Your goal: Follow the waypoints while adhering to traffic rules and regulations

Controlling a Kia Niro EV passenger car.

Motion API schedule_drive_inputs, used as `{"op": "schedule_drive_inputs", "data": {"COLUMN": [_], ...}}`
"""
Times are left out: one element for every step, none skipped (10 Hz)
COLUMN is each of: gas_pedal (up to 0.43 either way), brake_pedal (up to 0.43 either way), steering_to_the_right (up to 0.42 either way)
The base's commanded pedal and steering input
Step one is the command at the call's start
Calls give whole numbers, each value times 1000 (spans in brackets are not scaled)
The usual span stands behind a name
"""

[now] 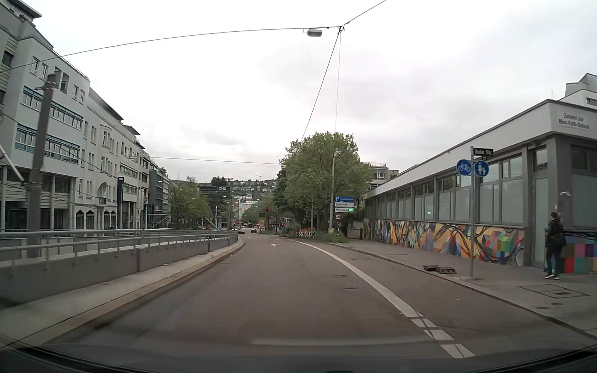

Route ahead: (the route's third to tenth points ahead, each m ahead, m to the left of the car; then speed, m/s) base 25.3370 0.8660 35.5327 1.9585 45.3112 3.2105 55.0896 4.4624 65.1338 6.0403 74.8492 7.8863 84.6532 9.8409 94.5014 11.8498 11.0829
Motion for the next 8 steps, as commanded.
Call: {"op": "schedule_drive_inputs", "data": {"gas_pedal": [28,28,28,28,28,28,28,28], "brake_pedal": [0,0,0,0,0,0,0,0], "steering_to_the_right": [-8,-11,-11,-11,-12,-12,-13,-14]}}
